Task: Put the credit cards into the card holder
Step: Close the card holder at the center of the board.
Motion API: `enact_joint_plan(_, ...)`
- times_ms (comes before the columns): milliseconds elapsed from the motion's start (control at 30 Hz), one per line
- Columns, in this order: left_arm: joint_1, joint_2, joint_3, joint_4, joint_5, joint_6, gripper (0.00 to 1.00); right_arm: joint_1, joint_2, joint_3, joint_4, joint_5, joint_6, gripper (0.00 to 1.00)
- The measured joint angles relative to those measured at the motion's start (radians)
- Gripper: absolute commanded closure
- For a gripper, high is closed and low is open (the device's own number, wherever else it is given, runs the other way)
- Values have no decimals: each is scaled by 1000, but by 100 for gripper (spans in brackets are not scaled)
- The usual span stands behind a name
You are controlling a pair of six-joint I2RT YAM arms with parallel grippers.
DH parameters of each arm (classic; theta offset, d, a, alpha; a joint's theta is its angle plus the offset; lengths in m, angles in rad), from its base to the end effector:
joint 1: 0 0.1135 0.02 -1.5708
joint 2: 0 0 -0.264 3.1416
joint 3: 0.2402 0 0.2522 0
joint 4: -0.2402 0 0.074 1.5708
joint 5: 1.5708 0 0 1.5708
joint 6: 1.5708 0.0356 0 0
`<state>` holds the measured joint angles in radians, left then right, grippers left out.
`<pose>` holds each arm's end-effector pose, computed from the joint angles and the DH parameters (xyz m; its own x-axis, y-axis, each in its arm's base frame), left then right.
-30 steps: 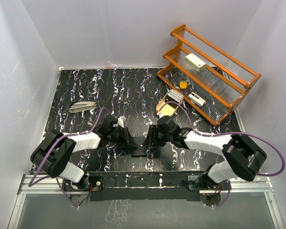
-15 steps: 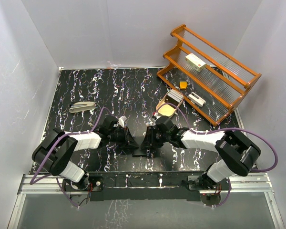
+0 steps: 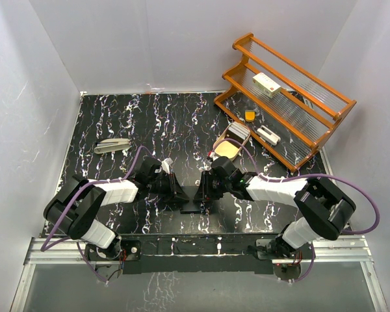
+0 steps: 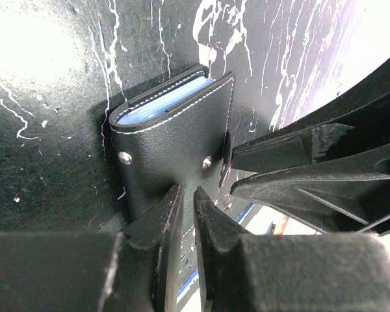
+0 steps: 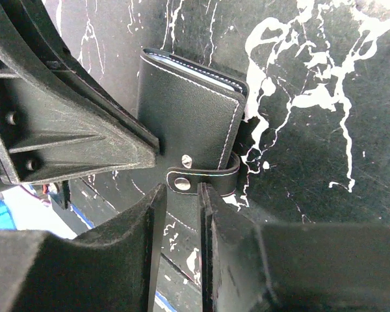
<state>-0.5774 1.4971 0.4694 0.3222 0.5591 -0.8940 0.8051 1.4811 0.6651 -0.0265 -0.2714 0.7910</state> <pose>0.2057 -0.1566 0.1305 -0.9648 -0.1602 -0.2087 0.0782 0.5827 -0.8089 0.1872 0.2084 0.1583 -0.9454 0.0050 -0.3257 -0.2075 0.7616 0.6140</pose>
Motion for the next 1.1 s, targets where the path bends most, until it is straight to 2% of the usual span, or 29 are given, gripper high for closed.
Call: enact_joint_plan(1100, -3, 1, -5, 17, -1, -16, 86, 0, 48, 14, 29, 8, 24, 87)
